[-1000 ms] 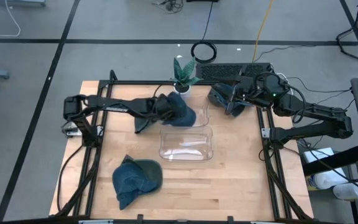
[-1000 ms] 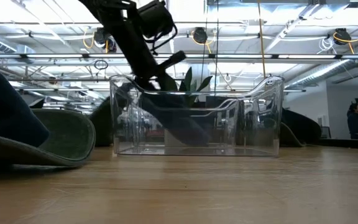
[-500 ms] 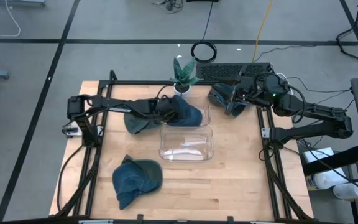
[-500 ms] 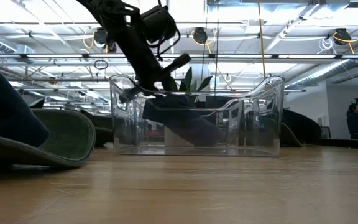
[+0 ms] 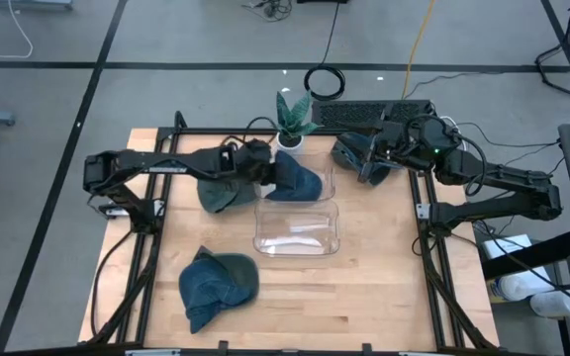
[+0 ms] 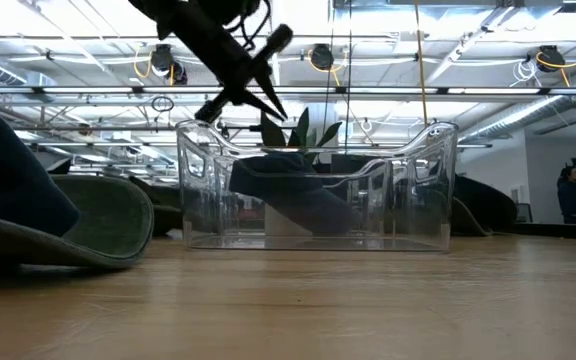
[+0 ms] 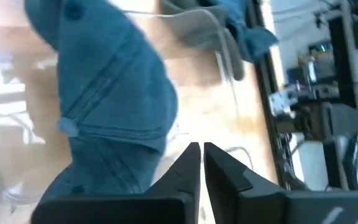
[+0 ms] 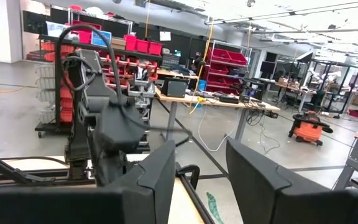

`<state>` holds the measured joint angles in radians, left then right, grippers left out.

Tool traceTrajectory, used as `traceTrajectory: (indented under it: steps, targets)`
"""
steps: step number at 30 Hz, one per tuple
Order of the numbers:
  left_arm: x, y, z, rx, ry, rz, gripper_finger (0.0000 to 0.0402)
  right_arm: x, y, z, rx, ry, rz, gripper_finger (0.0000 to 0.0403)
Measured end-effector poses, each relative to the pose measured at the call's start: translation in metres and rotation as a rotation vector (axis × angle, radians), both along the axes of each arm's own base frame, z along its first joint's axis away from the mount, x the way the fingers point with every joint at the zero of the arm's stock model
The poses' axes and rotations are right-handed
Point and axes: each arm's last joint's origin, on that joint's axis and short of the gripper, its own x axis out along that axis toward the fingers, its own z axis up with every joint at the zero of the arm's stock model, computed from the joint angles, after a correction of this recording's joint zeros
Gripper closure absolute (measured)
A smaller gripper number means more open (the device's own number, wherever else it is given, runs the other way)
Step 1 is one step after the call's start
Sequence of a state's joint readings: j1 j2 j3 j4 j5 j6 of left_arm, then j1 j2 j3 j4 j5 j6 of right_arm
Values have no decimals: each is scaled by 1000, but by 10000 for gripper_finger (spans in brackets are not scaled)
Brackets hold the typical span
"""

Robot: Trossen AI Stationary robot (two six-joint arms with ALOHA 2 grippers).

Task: Pick & Place hat
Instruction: Put the top blue cap into the top transparent bin

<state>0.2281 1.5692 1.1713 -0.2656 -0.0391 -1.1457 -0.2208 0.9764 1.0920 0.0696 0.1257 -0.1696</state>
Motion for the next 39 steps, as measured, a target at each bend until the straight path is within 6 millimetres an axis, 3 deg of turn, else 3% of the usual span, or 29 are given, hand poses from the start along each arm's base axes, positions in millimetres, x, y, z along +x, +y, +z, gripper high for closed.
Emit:
traceTrajectory:
  steps: [8, 16, 27, 33, 39]
  targets:
    - [-7, -4, 36, 248, -155, -213, 345, 0, 0, 0, 1, 0, -3, 273]
    - [-14, -4, 64, 407, -302, -276, 301, 0, 0, 0, 12, -2, -5, 273]
    - [-35, -10, 88, 492, -394, -466, 177, 0, 0, -8, 178, 17, 3, 269]
    - [-57, -17, 111, 580, -488, -595, 118, 0, 0, -17, 268, 86, -4, 236]
    - [-86, -25, 129, 632, -521, -633, 91, -4, 1, -28, 352, 186, -22, 184]
